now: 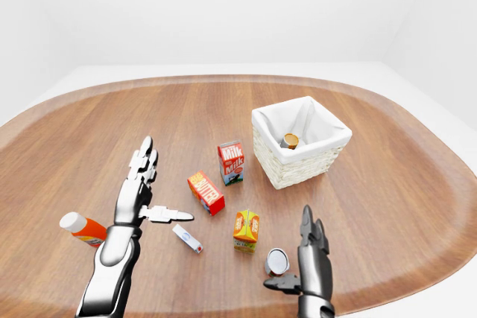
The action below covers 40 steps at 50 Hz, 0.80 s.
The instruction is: Pick up the alphabet soup and the tomato sauce, and put them in the basket.
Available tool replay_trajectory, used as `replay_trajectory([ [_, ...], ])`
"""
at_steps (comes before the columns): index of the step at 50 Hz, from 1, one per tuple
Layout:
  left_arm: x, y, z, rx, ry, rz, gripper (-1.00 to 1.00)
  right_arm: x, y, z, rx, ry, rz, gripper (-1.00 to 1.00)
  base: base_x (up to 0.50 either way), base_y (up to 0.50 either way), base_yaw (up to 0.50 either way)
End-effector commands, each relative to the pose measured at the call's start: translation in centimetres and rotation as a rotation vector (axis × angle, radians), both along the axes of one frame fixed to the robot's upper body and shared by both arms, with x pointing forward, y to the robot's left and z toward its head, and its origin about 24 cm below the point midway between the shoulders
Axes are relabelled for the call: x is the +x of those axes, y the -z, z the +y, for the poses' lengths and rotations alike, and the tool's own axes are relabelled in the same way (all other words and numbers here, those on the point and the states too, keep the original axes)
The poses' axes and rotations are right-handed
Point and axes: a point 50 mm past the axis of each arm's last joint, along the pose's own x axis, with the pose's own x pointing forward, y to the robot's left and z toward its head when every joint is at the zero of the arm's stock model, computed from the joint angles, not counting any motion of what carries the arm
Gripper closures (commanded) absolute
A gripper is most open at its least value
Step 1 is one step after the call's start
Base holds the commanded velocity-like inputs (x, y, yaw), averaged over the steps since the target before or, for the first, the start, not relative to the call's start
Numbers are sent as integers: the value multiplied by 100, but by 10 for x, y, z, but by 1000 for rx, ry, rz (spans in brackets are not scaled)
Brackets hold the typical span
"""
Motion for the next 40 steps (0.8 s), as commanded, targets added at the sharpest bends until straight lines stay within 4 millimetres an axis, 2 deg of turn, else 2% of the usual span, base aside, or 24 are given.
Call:
replay_trajectory([
  [1,-1,-1,1,-8,-5,-5,-100,3,0,3,-67,-15,-23,-100,0,0,0],
  [40,-1,-1,1,-9,-4,-5,-100,-2,14,18,-306,-115,-70,-100,0,0,0],
])
